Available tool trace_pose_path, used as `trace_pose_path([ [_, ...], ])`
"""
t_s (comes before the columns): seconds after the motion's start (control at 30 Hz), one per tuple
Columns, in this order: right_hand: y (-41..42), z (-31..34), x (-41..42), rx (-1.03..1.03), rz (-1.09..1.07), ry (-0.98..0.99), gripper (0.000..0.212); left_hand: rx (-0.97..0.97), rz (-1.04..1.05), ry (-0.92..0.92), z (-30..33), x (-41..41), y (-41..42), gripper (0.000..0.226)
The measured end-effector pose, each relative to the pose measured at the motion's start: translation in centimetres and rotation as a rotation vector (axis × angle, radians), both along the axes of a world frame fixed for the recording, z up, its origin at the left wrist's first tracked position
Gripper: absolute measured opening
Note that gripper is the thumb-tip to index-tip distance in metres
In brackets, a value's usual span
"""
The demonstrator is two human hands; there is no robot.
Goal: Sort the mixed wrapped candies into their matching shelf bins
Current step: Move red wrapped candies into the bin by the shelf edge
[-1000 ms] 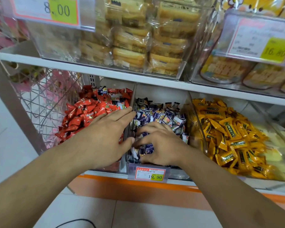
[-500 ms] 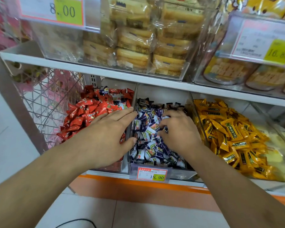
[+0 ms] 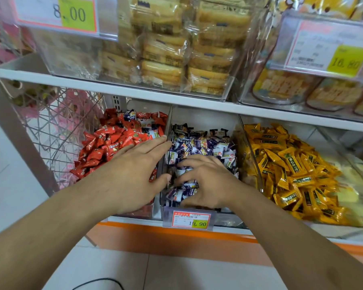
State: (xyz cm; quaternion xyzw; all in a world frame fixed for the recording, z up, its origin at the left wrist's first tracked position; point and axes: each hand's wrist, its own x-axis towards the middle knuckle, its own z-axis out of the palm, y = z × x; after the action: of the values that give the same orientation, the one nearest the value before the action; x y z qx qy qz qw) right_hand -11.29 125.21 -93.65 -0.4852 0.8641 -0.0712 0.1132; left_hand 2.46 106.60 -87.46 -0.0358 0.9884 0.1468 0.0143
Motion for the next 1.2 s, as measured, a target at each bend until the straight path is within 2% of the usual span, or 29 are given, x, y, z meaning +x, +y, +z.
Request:
trace_pose_path([
  [0.17,0.4,0.0,-0.8,-0.004,-0.106,0.092,0.032,0.006,-0.002,-0.006,0.2,0.2,-0.1,0.075],
  [0.53,0.3,0.9,-1.3,-0.031,-0.297,0.22,0.034,0.008,-0.008,0.003,-0.1,0.0,-0.4,0.076],
  [0.67,0.5,1.2,-1.4,-0.126,-0.336,0.142,0.033,-0.005,-0.002,-0.018,0.0,0.0,-0.2,0.076],
  [0.83,0.6,2.0,-1.1,-0.396,-0.407,-0.047,0.02,-0.003,0.003,-0.035,0.3,-0.1,-0.1,0.076],
  [0.93,0.6,2.9,-0.9,-0.375,-0.419,0.007,0.036,-0.001,0.004,-0.036,0.4,-0.1,0.0,0.076],
  [1.0,0.6,3.1,-0.7,-0.244,-0.426,0.028,0.063,-0.002,0.003,-0.034,0.4,0.0,0.1,0.076],
  [1.1,0.3,2.4,0.3,0.017,-0.469,-0.144,0.107,-0.003,0.006,-0.027,0.4,0.0,0.1,0.076],
  [1.2,0.0,1.6,0.7,0.067,-0.397,-0.264,0.121,-0.006,0.007,-0.019,0.3,0.0,0.2,0.076],
])
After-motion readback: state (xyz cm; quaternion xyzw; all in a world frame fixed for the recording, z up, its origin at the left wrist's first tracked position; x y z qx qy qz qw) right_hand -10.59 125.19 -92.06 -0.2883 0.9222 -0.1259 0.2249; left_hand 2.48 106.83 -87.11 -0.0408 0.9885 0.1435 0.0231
